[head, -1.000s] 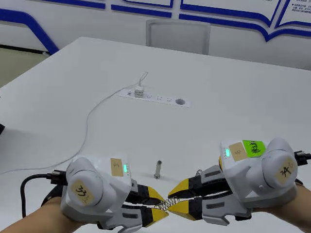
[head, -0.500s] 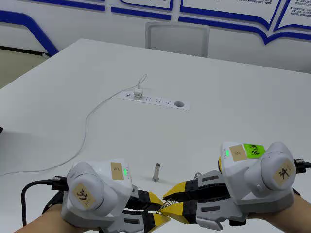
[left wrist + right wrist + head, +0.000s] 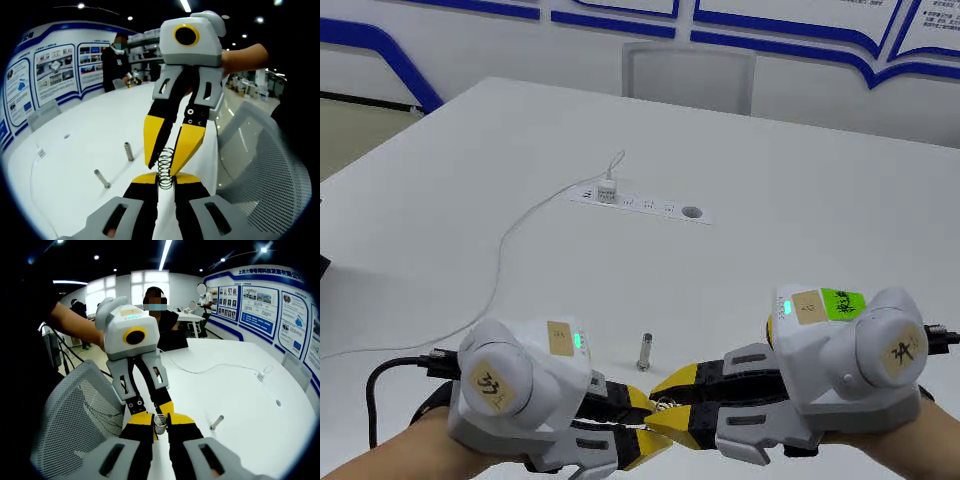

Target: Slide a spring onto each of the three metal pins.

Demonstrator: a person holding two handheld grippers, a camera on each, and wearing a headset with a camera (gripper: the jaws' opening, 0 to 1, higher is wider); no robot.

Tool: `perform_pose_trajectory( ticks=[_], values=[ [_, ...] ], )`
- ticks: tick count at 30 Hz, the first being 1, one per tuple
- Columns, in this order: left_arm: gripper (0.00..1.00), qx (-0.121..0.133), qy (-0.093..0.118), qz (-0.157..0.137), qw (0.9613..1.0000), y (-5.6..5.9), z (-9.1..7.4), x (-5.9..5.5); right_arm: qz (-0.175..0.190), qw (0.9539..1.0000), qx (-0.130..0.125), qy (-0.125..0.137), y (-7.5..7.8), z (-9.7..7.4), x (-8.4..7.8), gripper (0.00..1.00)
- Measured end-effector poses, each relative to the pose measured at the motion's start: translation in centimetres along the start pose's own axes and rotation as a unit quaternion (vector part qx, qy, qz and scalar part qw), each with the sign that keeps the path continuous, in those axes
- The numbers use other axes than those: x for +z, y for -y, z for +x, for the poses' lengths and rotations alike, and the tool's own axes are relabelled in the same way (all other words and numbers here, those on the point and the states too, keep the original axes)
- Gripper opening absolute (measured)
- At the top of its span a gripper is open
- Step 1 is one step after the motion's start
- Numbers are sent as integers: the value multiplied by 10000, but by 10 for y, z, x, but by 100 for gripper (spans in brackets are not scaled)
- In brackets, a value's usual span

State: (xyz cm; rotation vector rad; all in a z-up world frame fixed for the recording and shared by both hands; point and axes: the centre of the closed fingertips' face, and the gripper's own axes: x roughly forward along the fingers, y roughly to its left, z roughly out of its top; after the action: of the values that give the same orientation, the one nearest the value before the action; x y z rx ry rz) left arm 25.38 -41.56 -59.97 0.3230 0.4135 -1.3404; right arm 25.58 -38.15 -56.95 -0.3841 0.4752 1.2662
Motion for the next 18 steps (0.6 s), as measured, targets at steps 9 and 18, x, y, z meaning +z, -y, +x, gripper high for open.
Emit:
perform_pose_trajectory(
  ticks=[9, 18],
  values=[
    [14, 251, 208, -246, 9992, -12, -5, 1, -49, 9999, -82, -48, 8, 2, 1, 11],
    [25, 377, 193, -384, 9984, -16, -12, -11, -26, 9998, -166, -73, 17, 3, 2, 11]
  ],
)
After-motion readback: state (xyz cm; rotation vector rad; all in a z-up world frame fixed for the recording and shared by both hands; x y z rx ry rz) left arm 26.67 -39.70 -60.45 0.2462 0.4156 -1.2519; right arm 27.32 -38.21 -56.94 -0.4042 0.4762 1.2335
